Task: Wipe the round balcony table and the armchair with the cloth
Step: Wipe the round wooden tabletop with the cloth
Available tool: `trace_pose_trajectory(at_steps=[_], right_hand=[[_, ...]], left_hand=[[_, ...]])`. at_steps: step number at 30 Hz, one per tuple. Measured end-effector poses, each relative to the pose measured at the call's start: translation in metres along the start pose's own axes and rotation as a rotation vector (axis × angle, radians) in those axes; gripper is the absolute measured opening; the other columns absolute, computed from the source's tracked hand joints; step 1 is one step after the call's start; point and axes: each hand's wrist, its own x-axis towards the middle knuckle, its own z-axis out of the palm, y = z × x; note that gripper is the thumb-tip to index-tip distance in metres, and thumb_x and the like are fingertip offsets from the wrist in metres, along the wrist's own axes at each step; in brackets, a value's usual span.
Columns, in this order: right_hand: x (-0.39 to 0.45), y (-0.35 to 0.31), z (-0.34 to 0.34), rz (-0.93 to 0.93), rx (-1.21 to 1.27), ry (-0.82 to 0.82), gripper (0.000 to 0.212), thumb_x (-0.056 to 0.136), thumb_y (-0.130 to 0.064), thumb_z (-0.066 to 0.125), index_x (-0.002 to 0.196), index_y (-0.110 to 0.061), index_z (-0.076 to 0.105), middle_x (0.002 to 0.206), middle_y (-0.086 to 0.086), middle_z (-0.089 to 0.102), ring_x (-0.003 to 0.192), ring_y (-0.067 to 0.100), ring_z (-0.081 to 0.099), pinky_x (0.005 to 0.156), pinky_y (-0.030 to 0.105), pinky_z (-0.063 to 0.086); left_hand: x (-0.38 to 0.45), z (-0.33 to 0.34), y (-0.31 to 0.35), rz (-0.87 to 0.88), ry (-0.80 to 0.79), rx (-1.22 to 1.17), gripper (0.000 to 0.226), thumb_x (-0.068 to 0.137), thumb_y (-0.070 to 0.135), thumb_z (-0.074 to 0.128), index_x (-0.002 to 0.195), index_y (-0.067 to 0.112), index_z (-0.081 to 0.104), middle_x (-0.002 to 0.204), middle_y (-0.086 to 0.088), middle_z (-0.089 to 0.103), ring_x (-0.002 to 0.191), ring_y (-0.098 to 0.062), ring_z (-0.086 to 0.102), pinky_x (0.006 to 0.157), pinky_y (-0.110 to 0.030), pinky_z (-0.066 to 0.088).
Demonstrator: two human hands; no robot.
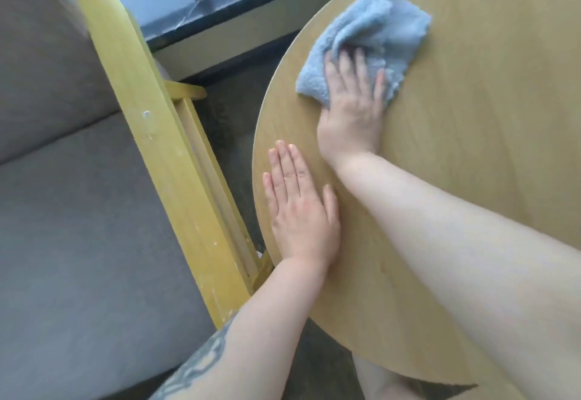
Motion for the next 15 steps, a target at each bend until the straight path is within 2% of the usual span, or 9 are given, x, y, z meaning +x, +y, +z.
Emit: trace_pose_trajectory(at_steps=[3,4,5,7,9,11,12,13,15], right_hand=[[-0.003,-0.039,-0.001,-0.607,0.113,-0.501,0.061,0.089,-0.002,0.04,0.147,-0.02,0.036,0.157,-0.002,0.024,0.147,0.012,0.012,0.116,0.03,-0.004],[-0.002,-0.037,-0.009,-0.71,0.184,-0.57,0.06,0.088,0.002,0.038,0.145,-0.017,0.038,0.157,0.0,0.026,0.146,0.013,0.014,0.116,0.027,-0.002],[0.0,-0.026,-0.021,-0.713,0.294,-0.512,0.058,0.087,0.004,0.038,0.143,-0.012,0.042,0.154,0.005,0.03,0.145,0.017,0.019,0.117,0.028,0.002],[0.001,0.018,-0.044,-0.553,0.395,-0.211,0.058,0.082,0.006,0.038,0.138,-0.006,0.048,0.149,0.011,0.04,0.142,0.024,0.028,0.119,0.035,0.01],[0.004,0.082,-0.057,-0.295,0.253,0.033,0.064,0.079,0.009,0.038,0.14,-0.007,0.046,0.149,0.01,0.039,0.142,0.024,0.028,0.12,0.037,0.009],[0.005,0.126,-0.056,-0.018,0.081,0.085,0.066,0.079,0.005,0.041,0.144,-0.011,0.041,0.152,0.008,0.034,0.144,0.025,0.024,0.119,0.04,0.006],[-0.002,0.13,-0.047,0.055,0.018,0.078,0.066,0.079,0.0,0.044,0.144,-0.012,0.04,0.152,0.009,0.035,0.144,0.026,0.025,0.118,0.043,0.006],[-0.012,0.126,-0.036,0.037,-0.012,0.055,0.066,0.078,-0.004,0.047,0.143,-0.011,0.041,0.15,0.009,0.038,0.142,0.028,0.028,0.116,0.044,0.008],[-0.041,0.1,-0.021,-0.257,0.034,-0.055,0.064,0.075,-0.009,0.045,0.139,-0.009,0.047,0.145,0.01,0.046,0.138,0.03,0.036,0.115,0.041,0.01]], left_hand=[[0.005,0.004,0.008,-0.093,0.026,0.008,0.065,0.093,0.033,0.027,0.148,-0.001,0.022,0.154,-0.018,0.027,0.145,-0.031,0.018,0.118,-0.042,0.004],[0.005,0.006,0.007,-0.096,0.031,0.047,0.065,0.093,0.033,0.026,0.148,-0.001,0.024,0.152,-0.02,0.03,0.144,-0.032,0.021,0.118,-0.043,0.005],[0.004,0.008,0.007,-0.102,0.035,0.078,0.066,0.093,0.035,0.023,0.149,0.0,0.021,0.154,-0.019,0.026,0.145,-0.03,0.018,0.118,-0.043,0.004],[0.003,0.009,0.007,-0.109,0.04,0.095,0.065,0.096,0.038,0.02,0.152,0.004,0.009,0.16,-0.012,0.009,0.148,-0.023,0.003,0.119,-0.04,-0.002],[0.003,0.01,0.009,-0.115,0.049,0.115,0.065,0.097,0.038,0.018,0.152,0.007,0.001,0.161,-0.009,-0.002,0.148,-0.019,-0.006,0.12,-0.04,-0.004],[0.004,0.009,0.013,-0.125,0.054,0.119,0.066,0.097,0.037,0.018,0.152,0.007,-0.001,0.161,-0.008,-0.004,0.148,-0.018,-0.008,0.12,-0.041,-0.002],[0.004,0.009,0.014,-0.13,0.05,0.12,0.066,0.097,0.036,0.019,0.152,0.007,-0.002,0.161,-0.008,-0.004,0.148,-0.018,-0.007,0.12,-0.041,-0.001],[0.003,0.01,0.015,-0.135,0.049,0.123,0.066,0.097,0.036,0.019,0.152,0.007,-0.001,0.161,-0.008,-0.004,0.148,-0.018,-0.007,0.12,-0.041,-0.001],[0.003,0.012,0.013,-0.143,0.049,0.139,0.066,0.097,0.035,0.022,0.152,0.007,0.001,0.161,-0.008,-0.001,0.148,-0.019,-0.005,0.12,-0.041,-0.001]])
